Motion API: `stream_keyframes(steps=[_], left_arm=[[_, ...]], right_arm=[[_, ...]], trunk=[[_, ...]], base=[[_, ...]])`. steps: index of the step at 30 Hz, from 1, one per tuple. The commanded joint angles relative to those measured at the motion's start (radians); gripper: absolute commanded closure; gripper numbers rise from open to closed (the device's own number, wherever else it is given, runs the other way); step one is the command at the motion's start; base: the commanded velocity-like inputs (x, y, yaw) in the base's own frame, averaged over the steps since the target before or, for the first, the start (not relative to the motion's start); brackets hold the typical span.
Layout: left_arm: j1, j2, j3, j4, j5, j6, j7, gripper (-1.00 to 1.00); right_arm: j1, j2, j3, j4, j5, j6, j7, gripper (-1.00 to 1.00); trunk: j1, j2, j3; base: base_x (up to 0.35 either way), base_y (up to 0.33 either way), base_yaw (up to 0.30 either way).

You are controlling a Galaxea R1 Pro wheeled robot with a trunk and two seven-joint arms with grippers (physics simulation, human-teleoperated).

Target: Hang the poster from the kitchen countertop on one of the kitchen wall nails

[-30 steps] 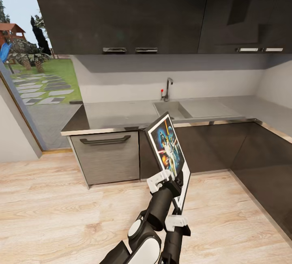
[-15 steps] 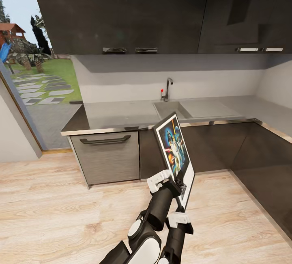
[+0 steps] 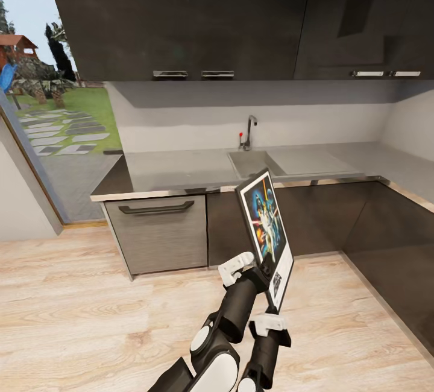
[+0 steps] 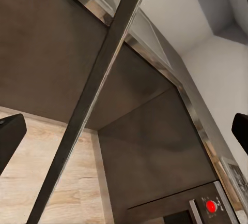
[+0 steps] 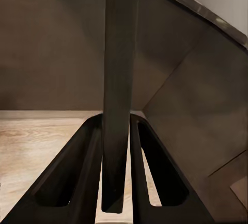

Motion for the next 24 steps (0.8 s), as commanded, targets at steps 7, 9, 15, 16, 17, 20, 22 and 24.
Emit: stream_keyframes(steps=[7, 9, 15, 16, 17, 20, 22, 24], left_arm=[[-0.001, 0.000, 0.011, -0.008, 0.011, -0.009, 0.003, -1.00], [-0.001, 0.000, 0.021, -0.013, 0.012, -0.008, 0.002, -1.00], [-0.001, 0.000, 0.072, -0.032, 0.014, -0.002, -0.004, -1.00], [0.000, 0.000, 0.077, -0.033, 0.014, -0.002, -0.005, -1.00], [0.000, 0.000, 0.081, -0.034, 0.014, -0.001, -0.006, -1.00], [-0.001, 0.000, 0.090, -0.036, 0.014, 0.001, -0.008, -1.00], [-0.001, 0.000, 0.093, -0.037, 0.015, 0.002, -0.009, -1.00], [-0.001, 0.000, 0.093, -0.038, 0.015, 0.002, -0.009, -1.00]], right_arm=[[-0.004, -0.014, -0.029, 0.001, -0.009, -0.023, 0.036, 1.00], [-0.008, -0.022, -0.035, 0.001, -0.009, -0.043, 0.041, 1.00], [-0.012, -0.053, -0.053, 0.001, -0.013, -0.069, 0.057, 1.00], [-0.012, -0.056, -0.055, 0.001, -0.013, -0.070, 0.062, 1.00], [-0.013, -0.059, -0.056, 0.001, -0.013, -0.071, 0.068, 1.00], [-0.017, -0.066, -0.072, 0.001, -0.014, -0.074, 0.088, 1.00], [-0.022, -0.071, -0.098, 0.001, -0.014, -0.075, 0.099, 1.00], [-0.024, -0.073, -0.114, 0.001, -0.014, -0.076, 0.112, 1.00]], trunk=[[0.000, -0.001, -0.001], [0.000, -0.001, -0.001], [0.000, -0.001, -0.001], [0.000, -0.001, -0.001], [0.000, -0.001, -0.001], [0.000, -0.001, -0.001], [0.000, -0.001, -0.001], [0.000, -0.001, -0.001]], base=[[0.000, 0.000, 0.000], [0.000, 0.000, 0.000], [0.000, 0.000, 0.000], [0.000, 0.000, 0.000], [0.000, 0.000, 0.000], [0.000, 0.000, 0.000], [0.000, 0.000, 0.000], [0.000, 0.000, 0.000]])
